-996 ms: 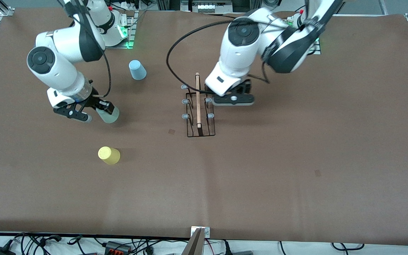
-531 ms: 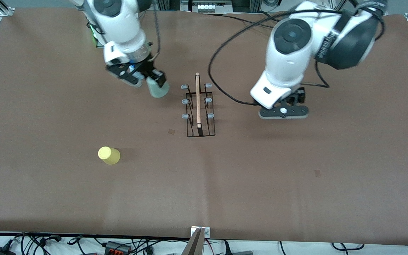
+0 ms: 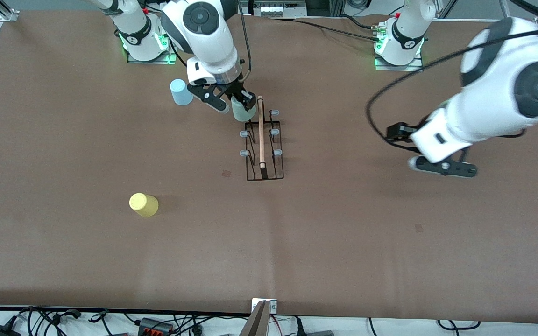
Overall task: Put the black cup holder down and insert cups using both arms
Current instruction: 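Lift the teal cup with the right gripper while the left gripper withdraws, then lower the teal cup onto a holder peg and open the right gripper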
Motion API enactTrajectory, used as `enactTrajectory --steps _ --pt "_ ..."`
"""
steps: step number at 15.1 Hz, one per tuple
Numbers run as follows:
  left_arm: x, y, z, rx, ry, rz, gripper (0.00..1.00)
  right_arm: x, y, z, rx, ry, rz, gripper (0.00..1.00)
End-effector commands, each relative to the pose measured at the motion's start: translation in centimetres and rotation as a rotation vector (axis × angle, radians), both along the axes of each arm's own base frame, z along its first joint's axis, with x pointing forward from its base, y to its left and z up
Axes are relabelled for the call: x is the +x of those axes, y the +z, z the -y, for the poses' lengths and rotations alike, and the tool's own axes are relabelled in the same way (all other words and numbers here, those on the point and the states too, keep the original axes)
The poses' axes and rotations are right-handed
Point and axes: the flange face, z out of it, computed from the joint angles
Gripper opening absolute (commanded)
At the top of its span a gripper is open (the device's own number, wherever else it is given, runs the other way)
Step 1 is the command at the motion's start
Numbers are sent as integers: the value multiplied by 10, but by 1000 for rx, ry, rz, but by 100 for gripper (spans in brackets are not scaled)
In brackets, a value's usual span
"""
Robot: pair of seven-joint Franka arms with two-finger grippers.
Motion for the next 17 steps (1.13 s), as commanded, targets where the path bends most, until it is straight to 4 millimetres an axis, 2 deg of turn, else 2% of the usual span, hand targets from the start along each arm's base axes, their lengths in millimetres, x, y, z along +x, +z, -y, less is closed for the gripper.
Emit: enactTrajectory --steps 1,3,4,5,6,7,8,9,10,11,12,13,15,17 --pt "-25 2 -51 -34 38 -33 100 -4 -18 4 -23 13 12 33" --pt "-45 -5 -90 -2 78 10 100 -7 -30 7 -18 11 20 34" --pt "-57 -8 -103 2 84 48 100 -6 -30 6 -13 10 24 38" --pt "-64 -11 -118 2 94 84 100 -5 -30 6 -12 11 23 54" --pt "-68 -6 -123 30 58 127 100 -4 -29 6 -10 12 23 92" --pt "-68 -1 -125 117 -21 152 100 -1 -27 7 -5 12 27 100" --pt "-68 3 -126 210 -99 161 100 4 -20 9 3 8 39 100" --pt "-65 2 -131 237 -106 159 100 14 -9 13 14 15 52 100" --pt "-62 6 -138 189 -60 165 100 32 5 26 26 11 60 100" --pt "-53 -7 -162 78 37 141 100 45 20 41 15 33 55 100" --pt "-49 -3 -163 -42 89 148 100 55 33 56 3 95 51 100" --pt "-50 5 -161 -57 96 162 100 74 42 87 -5 165 57 100" --pt "-56 23 -138 68 -7 198 100 114 41 159 -13 306 69 100" --pt "-60 27 -137 118 -37 198 100 150 24 231 -23 430 77 100"
